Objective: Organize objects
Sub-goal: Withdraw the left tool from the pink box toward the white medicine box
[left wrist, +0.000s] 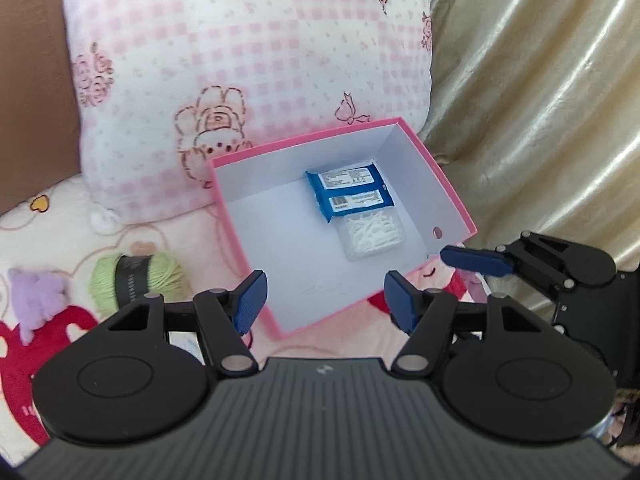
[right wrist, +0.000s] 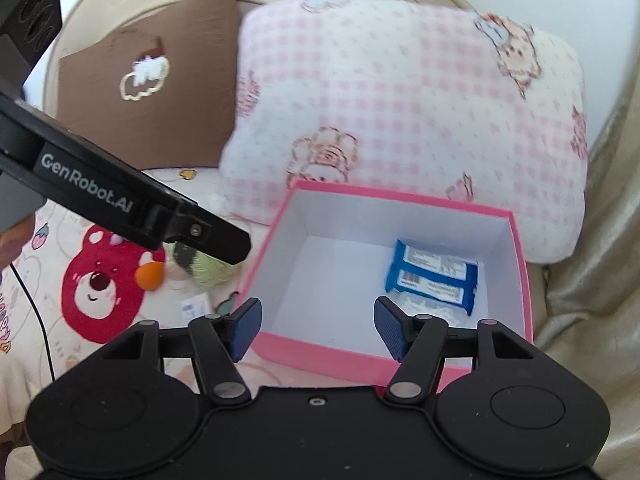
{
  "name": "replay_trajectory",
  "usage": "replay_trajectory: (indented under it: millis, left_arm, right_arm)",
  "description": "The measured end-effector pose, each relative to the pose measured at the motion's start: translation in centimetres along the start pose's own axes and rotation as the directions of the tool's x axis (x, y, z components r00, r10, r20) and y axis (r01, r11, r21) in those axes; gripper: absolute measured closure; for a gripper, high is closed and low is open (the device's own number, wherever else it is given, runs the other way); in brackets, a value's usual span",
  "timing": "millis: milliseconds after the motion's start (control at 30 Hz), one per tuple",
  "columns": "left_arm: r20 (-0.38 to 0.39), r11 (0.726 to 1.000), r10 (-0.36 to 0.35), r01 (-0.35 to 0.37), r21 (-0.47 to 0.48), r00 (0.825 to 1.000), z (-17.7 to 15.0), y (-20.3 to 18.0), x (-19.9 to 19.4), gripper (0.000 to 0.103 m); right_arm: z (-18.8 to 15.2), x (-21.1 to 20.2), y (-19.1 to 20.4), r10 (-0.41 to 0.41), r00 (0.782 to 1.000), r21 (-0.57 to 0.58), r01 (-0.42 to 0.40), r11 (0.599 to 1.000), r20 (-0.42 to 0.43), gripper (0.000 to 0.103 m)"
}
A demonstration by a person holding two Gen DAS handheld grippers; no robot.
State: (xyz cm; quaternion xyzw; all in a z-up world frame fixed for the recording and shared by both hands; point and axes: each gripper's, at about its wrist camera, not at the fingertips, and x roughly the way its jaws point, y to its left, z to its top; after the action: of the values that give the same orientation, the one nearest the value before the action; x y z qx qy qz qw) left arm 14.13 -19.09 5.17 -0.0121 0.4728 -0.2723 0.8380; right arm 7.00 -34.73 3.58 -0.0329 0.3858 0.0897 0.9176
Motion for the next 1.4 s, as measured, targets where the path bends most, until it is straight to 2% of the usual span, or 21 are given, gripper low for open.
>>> replay_trajectory:
  millis: [267, 367, 567, 833, 1000, 1267, 1400]
  left_arm:
    - [0.002, 0.999, 0.035, -0.035, 0.018, 0.999, -2.0, 1.7, -3.8, 0.039]
    - [-0.008, 0.999, 0.032, -0.032, 0.021, 0.999, -2.6, 2.0, -4.7, 0.039]
    - [0.001, 0.999, 0.033, -0.033, 0.041, 0.999, -3.8, 2.6, -6.6, 0.039]
    - [-0.045, 0.994, 0.08, -0.076, 0.073, 0.996, -5.5, 4.5, -7.8, 0.038]
    - [-0.052, 0.996, 0.079, -0.077, 0.044, 0.995, -7.2, 6.6, -7.9, 0.031]
    - [-0.077, 0.997, 0.069, -0.067, 0.026, 0.995, -9.5, 8.7, -7.4, 0.026]
    - [-0.049, 0.99, 0.112, -0.107, 0.086, 0.993, -10.4, 9.0, -7.8, 0.026]
  right_arm:
    - [0.9, -1.8, 3.4, 0.029, 0.999, -0.044, -0.028, 0.999, 0.032, 0.035]
    - [1.3, -2.2, 4.5, 0.071, 0.997, -0.043, -0.07, 0.997, 0.022, 0.035]
    - [1.0, -3.1, 6.8, 0.1, 0.995, -0.062, -0.099, 0.993, 0.012, 0.035]
    - [0.3, -3.3, 9.4, 0.132, 0.991, -0.07, -0.134, 0.989, -0.03, 0.031]
    - [-0.4, -3.1, 11.5, 0.139, 0.988, -0.103, -0.146, 0.984, -0.065, 0.029]
    - [-0.8, -2.6, 13.7, 0.184, 0.978, -0.097, -0.193, 0.976, -0.098, 0.022]
    - [-1.2, -1.7, 14.6, 0.175, 0.98, -0.108, -0.185, 0.977, -0.093, 0.019]
